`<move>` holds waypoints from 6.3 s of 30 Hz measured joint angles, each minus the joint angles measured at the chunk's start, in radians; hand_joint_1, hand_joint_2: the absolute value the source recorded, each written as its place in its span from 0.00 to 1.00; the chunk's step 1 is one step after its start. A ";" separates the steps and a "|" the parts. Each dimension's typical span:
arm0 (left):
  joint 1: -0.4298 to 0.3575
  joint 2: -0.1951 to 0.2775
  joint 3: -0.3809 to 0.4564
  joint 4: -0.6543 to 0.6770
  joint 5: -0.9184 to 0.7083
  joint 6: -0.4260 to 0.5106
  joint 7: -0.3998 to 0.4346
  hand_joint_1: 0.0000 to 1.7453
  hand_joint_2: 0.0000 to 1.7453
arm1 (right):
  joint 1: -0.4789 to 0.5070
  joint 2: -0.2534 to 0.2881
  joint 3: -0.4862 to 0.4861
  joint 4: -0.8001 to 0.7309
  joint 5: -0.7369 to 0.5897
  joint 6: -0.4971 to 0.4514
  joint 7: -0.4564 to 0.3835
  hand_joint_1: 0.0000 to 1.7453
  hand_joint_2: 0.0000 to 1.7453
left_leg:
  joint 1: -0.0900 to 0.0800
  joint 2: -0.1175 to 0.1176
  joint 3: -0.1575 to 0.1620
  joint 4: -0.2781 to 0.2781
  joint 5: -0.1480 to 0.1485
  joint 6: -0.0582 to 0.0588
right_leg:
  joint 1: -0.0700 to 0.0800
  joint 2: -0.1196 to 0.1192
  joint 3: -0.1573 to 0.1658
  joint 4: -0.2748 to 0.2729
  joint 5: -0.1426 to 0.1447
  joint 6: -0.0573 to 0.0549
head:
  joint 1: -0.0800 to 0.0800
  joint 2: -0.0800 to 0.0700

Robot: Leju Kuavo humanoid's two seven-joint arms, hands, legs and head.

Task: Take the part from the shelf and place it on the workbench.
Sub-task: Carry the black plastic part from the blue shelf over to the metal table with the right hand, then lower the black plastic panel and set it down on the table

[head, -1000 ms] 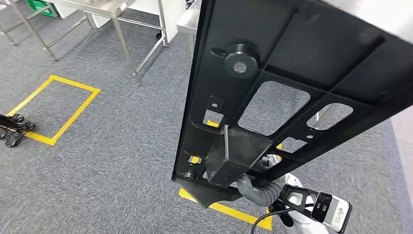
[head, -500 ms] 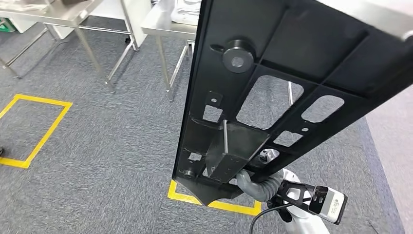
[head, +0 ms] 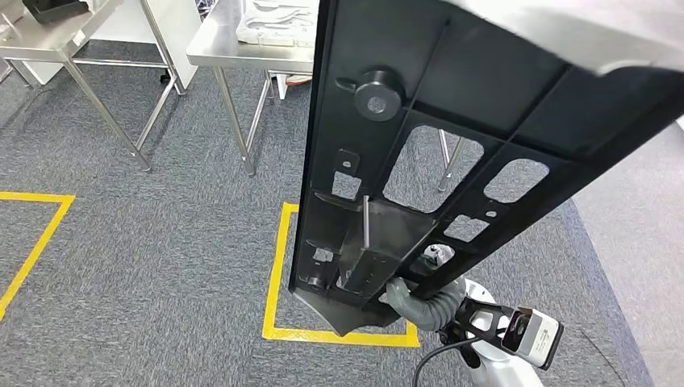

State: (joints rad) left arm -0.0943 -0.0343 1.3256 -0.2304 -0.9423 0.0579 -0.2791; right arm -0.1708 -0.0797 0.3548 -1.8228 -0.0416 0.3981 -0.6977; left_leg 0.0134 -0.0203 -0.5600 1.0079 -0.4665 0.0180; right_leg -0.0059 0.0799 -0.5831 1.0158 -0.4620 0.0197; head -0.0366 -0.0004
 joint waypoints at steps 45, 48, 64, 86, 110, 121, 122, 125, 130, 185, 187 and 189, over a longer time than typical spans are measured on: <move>0.004 0.009 0.000 0.000 -0.006 -0.026 -0.024 0.00 0.00 | 0.019 -0.007 -0.019 -0.048 0.010 -0.010 -0.004 1.00 1.00 | -0.002 0.028 0.098 -0.011 -0.069 -0.024 | 0.007 -0.081 -0.039 -0.010 0.038 -0.027 | 0.001 0.000; 0.000 0.010 0.000 0.000 -0.009 -0.027 -0.026 0.00 0.00 | 0.020 -0.006 -0.021 -0.054 0.011 -0.010 -0.004 1.00 1.00 | 0.000 0.027 0.043 0.113 -0.089 -0.034 | 0.004 -0.079 0.001 -0.020 0.017 -0.044 | 0.001 0.000; 0.006 0.016 -0.001 0.000 -0.012 -0.025 -0.024 0.00 0.00 | 0.052 -0.004 -0.027 -0.089 0.027 -0.009 -0.004 1.00 1.00 | -0.004 0.022 0.002 -0.011 0.009 0.020 | 0.007 -0.068 0.030 0.163 -0.110 -0.001 | 0.001 0.000; 0.006 0.013 -0.002 0.000 -0.022 -0.022 -0.017 0.00 0.00 | 0.134 0.029 -0.044 -0.138 0.069 -0.013 -0.004 1.00 1.00 | -0.009 0.017 -0.061 0.113 -0.069 -0.011 | 0.013 -0.071 0.071 0.005 -0.054 -0.045 | 0.001 0.000; 0.000 0.010 -0.002 0.000 -0.020 -0.028 -0.023 0.00 0.00 | 0.119 0.031 -0.047 -0.167 0.071 -0.030 -0.004 1.00 1.00 | -0.005 0.014 -0.035 0.200 -0.096 -0.029 | -0.002 -0.080 0.016 -0.012 -0.002 -0.043 | 0.000 0.000; 0.008 0.013 -0.002 0.000 -0.014 -0.027 -0.026 0.00 0.00 | 0.090 0.031 -0.050 -0.163 0.037 -0.006 -0.003 1.00 1.00 | -0.013 0.016 -0.064 0.020 0.044 -0.001 | 0.004 -0.075 0.118 -0.009 -0.085 -0.010 | 0.000 0.000; 0.009 0.014 -0.002 0.000 -0.012 -0.027 -0.026 0.00 0.00 | 0.088 0.031 -0.050 -0.163 0.037 -0.004 -0.003 1.00 1.00 | -0.011 0.015 -0.053 0.013 0.043 0.004 | 0.003 -0.075 0.119 0.006 -0.084 -0.006 | 0.001 0.000; 0.007 0.013 -0.002 0.000 -0.008 -0.025 -0.027 0.00 0.00 | 0.081 0.031 -0.051 -0.163 0.036 0.008 -0.003 1.00 1.00 | -0.007 0.013 -0.021 0.003 0.029 0.016 | 0.000 -0.076 0.036 0.150 -0.117 0.006 | 0.001 0.000; 0.012 0.013 -0.002 0.000 -0.006 -0.024 -0.028 0.00 0.00 | 0.082 0.034 -0.053 -0.160 0.040 0.024 -0.003 1.00 1.00 | -0.007 0.010 0.036 0.002 -0.019 0.015 | -0.003 -0.077 -0.089 0.207 -0.136 0.014 | 0.001 0.000; -0.005 0.025 0.004 0.000 -0.042 -0.061 -0.070 0.00 0.00 | -0.709 0.014 -0.033 0.791 1.212 -0.665 0.441 1.00 1.00 | 0.003 0.017 -0.036 -0.007 0.048 -0.003 | 0.000 -0.074 -0.066 0.061 0.003 -0.003 | 0.004 0.000; -0.006 0.026 -0.001 0.000 -0.042 -0.065 -0.073 0.00 0.00 | -0.770 0.034 0.010 0.927 1.284 -0.646 0.469 1.00 1.00 | 0.003 0.016 -0.035 -0.008 0.047 0.001 | -0.001 -0.075 -0.133 0.197 -0.056 0.002 | 0.004 0.000; -0.007 0.026 -0.004 0.000 -0.042 -0.070 -0.077 0.00 0.00 | -0.807 0.056 0.051 1.054 1.333 -0.623 0.491 1.00 1.00 | 0.003 0.014 -0.034 -0.007 0.045 0.002 | -0.003 -0.075 -0.184 0.285 -0.072 0.004 | 0.004 0.000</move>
State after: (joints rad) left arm -0.1017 -0.0080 1.3221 -0.2304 -0.9846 -0.0121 -0.3563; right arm -0.9781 -0.0241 0.4057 -0.7692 1.2915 -0.2246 -0.2063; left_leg 0.0163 -0.0065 -0.5941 1.0010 -0.4214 0.0200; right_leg -0.0093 0.0050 -0.7667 1.3004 -0.5344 0.0240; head -0.0326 -0.0004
